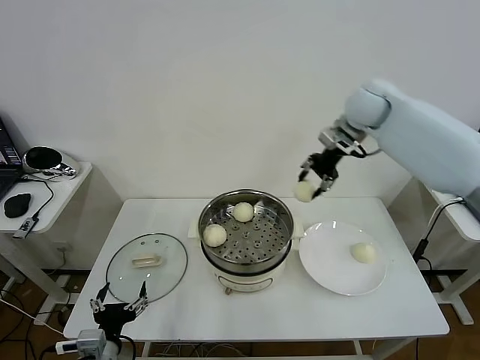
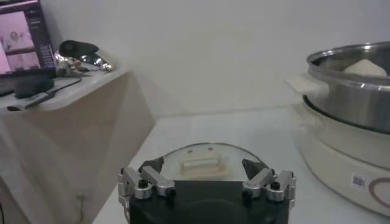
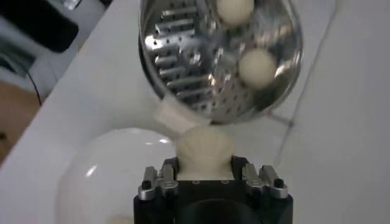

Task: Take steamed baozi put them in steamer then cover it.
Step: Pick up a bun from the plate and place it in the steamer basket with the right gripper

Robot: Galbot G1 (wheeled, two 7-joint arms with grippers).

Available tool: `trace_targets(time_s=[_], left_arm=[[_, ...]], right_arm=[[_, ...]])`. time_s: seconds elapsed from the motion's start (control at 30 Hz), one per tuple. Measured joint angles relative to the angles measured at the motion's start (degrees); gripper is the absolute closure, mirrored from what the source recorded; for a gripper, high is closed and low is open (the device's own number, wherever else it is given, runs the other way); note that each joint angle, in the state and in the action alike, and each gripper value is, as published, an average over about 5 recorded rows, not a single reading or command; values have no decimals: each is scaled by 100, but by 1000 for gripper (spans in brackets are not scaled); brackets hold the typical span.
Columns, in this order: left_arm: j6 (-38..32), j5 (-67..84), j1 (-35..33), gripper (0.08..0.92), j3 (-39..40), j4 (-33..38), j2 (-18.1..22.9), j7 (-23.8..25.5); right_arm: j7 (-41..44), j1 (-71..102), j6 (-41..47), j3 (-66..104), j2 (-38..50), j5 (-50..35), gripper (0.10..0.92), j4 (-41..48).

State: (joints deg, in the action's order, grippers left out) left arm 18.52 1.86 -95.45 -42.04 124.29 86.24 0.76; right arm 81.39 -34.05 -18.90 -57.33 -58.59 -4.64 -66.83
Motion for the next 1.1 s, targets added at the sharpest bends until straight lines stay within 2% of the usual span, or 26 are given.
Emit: trace_targets(time_s=[0.5,1.1], left_arm=[[-7,83,-74,177,-42,218,46,-28],[-12,111,-6,177,-20,112,59,-34]], right_arm=[[-173,110,-1324,-466,-1060,1016,482,-454],[-288,965,-1547,-524,-1260,1666,482,-877]])
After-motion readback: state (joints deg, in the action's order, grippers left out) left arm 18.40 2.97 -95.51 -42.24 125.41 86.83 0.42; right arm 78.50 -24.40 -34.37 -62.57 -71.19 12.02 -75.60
